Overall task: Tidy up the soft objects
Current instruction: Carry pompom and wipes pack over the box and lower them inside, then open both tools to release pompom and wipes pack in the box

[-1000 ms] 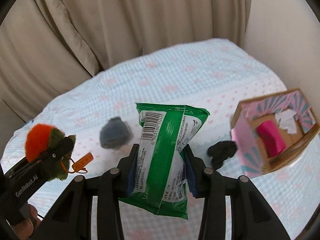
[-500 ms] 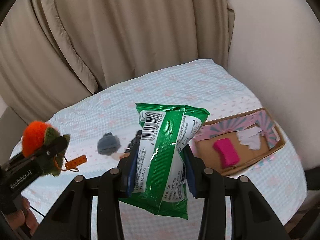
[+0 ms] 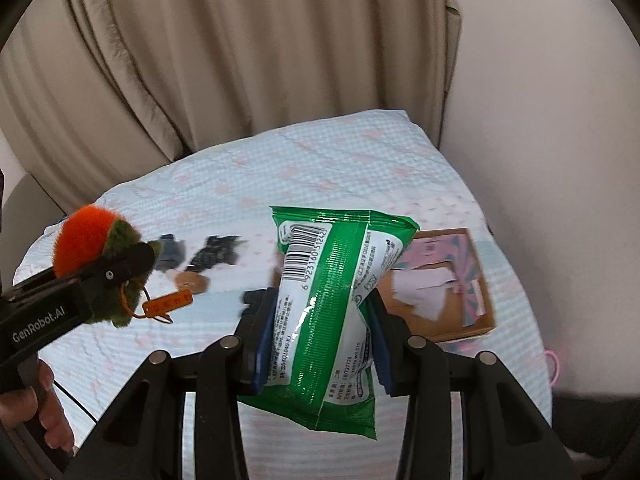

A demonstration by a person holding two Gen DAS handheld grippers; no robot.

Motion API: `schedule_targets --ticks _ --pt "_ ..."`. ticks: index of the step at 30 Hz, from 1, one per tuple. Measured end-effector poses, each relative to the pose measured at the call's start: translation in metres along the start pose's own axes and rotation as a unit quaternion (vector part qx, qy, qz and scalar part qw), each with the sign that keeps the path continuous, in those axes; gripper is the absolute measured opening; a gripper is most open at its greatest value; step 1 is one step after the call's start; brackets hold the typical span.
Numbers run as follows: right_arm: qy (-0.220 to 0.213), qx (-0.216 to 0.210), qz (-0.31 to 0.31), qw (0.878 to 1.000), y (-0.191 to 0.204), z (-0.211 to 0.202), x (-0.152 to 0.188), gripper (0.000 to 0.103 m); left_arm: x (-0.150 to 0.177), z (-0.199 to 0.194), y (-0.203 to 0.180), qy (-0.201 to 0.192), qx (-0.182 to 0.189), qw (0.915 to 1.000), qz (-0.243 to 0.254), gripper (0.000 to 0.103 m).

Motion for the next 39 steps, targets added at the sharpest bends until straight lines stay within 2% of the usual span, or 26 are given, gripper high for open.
schedule_targets --ticks 8,14,22,26,30,34,36,37,38,39 --pt "0.035 0.001 0.004 0.999 -0.09 0.036 -0.01 0.038 -0.008 0.072 -0.066 0.048 -0.009 0.9987 0.014 0.039" --pt "0.061 -0.009 0.007 0.998 -0.131 0.078 -0.013 0.038 -0.017 0.134 -0.097 0.089 -0.012 0.9955 0.03 0.039" --pt "0.111 -0.022 -0.013 0.994 -0.163 0.14 -0.004 0.038 -0.02 0.231 -0.119 0.15 -0.02 0.9878 0.036 0.039" --pt "0.141 -0.025 0.001 0.99 -0.173 0.175 0.004 0.038 -0.018 0.274 -0.119 0.181 -0.03 0.982 0.043 0.039" --pt "0.159 -0.02 0.012 0.987 -0.174 0.196 0.011 0.038 -0.01 0.296 -0.119 0.204 -0.033 0.9769 0.054 0.039" --pt "0.177 -0.019 0.019 0.984 -0.175 0.209 0.018 0.038 -0.005 0.304 -0.12 0.217 -0.021 0.9748 0.05 0.04" --pt "0.187 -0.02 0.019 0.982 -0.174 0.214 0.021 0.039 -0.006 0.302 -0.122 0.208 -0.026 0.9761 0.057 0.057" --pt "0.189 -0.022 0.017 0.982 -0.172 0.216 0.022 0.04 -0.008 0.302 -0.122 0.204 -0.028 0.9768 0.06 0.092" --pt "0.191 -0.023 0.014 0.981 -0.171 0.216 0.023 0.042 -0.01 0.3 -0.122 0.201 -0.029 0.9773 0.06 0.103" --pt "0.191 -0.034 0.011 0.981 -0.168 0.216 0.024 0.051 -0.011 0.301 -0.121 0.201 -0.028 0.9775 0.059 0.103"
Point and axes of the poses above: each gripper's, at about its wrist camera, not at the fingertips, and z roughly the way its jaws point, y to its left, x to its underside, the point moved 1 cm from there along z, roughly the way its jaws point, and after that the axes turned 5 degrees about -x, right-handed, at the moved point
